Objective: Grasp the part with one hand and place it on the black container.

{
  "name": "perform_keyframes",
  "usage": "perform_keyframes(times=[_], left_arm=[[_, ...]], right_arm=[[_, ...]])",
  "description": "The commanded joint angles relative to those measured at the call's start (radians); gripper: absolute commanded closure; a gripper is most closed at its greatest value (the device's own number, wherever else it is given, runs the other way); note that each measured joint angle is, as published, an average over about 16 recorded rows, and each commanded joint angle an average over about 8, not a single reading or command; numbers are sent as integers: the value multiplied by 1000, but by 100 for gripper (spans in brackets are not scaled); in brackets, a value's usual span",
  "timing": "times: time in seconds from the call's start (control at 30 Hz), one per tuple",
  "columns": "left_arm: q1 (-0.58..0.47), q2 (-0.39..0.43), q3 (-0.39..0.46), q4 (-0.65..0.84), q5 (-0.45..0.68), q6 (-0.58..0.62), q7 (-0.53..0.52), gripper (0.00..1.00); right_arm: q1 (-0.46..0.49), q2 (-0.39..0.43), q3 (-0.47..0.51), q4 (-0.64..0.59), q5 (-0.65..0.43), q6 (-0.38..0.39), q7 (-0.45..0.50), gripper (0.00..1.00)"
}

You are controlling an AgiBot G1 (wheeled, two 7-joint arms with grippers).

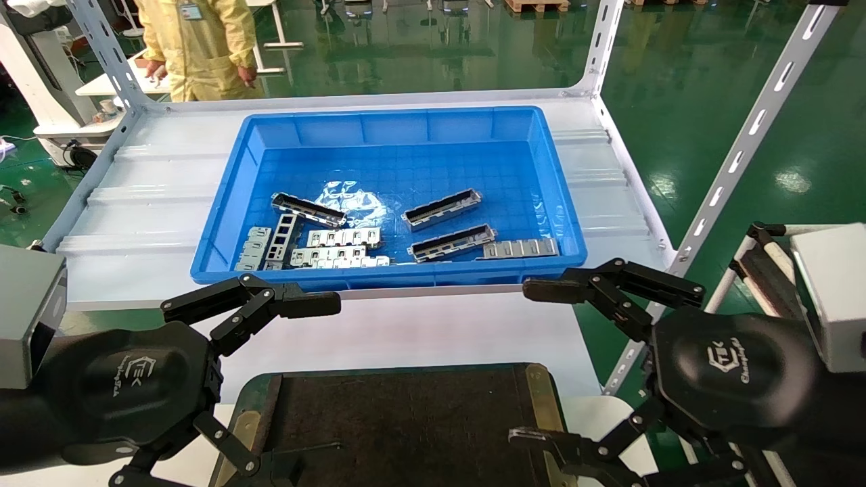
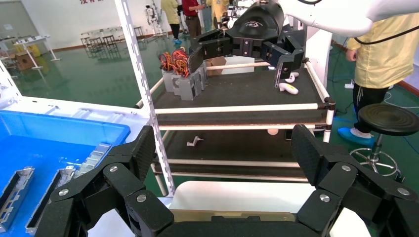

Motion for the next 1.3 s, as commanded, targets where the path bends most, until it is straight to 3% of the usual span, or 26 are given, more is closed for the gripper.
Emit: perform_keyframes(times=[0.03,1.3], left_arm=[[0,0,0,0,0,0,0,0],[0,0,0,0,0,0,0,0]], right_arm=[[0,0,0,0,0,0,0,0],[0,0,0,0,0,0,0,0]])
